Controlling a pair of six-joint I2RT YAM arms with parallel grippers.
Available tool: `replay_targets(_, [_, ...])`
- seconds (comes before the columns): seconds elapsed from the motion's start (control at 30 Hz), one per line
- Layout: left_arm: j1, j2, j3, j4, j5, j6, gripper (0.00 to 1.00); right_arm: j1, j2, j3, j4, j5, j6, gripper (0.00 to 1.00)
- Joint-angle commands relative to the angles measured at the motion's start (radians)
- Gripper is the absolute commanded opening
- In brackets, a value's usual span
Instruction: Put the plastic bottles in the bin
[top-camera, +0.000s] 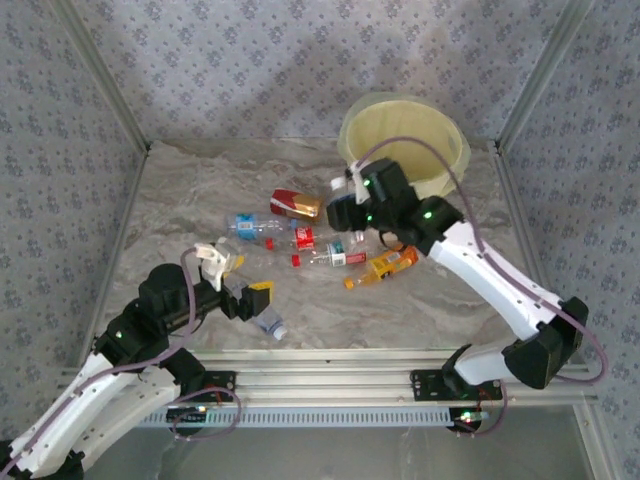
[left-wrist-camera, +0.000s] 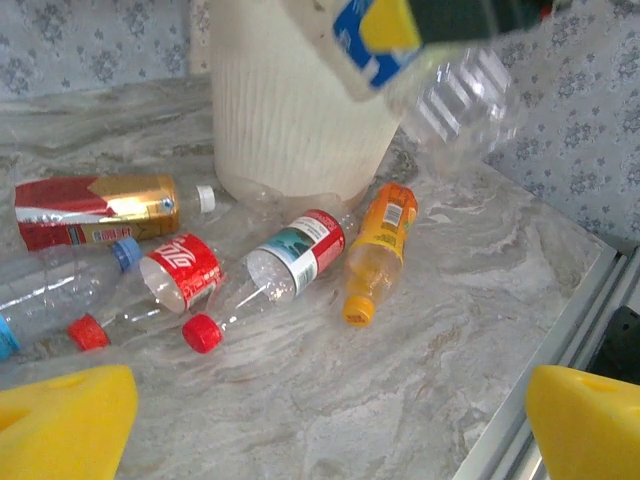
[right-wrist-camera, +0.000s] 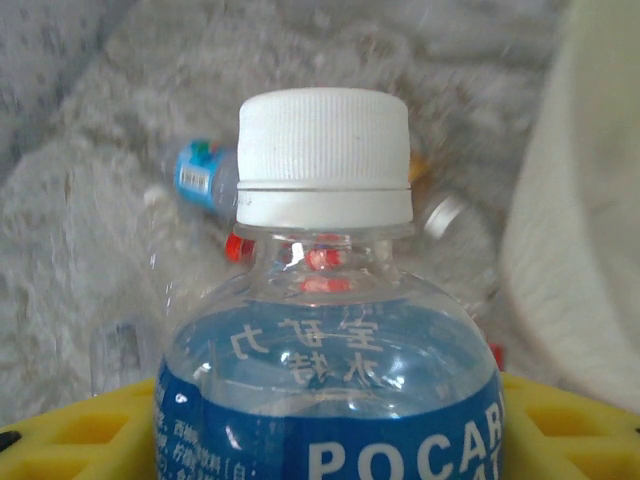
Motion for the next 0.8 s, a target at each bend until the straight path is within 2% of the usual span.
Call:
replay_targets(0.0, [-0.005, 0.009, -0.005, 0.063, 0.0, 0.038, 1.0, -0.076, -0.015, 0.112, -0.076, -0.044, -0.088, 0.64])
replay_targets(0.2, [-0.005, 0.035, 0.02, 0.027, -0.042, -0.006, 1.0, -0.209, 0.059, 0.281, -0.098, -0.089, -0.117, 0.65])
replay_targets(0.53, [-0.004, 0.127, 0.135, -0.229, -0.176, -0.186, 1.0, -0.418, 0.236, 0.535, -0.121, -0.156, -0.081, 0.64])
replay_targets(0.63, [-0.004, 0.174, 0.163, -0.342, -0.218, -0.256, 1.0, -0.455, 0.296, 0.588, -0.127, -0.181, -0.065, 0.64])
replay_targets(0.77, [-0.005, 0.222, 0.176, -0.411, -0.241, -0.38, 1.0, -0.468, 0.374, 0.646, -0.17, -0.171, -0.076, 0.65])
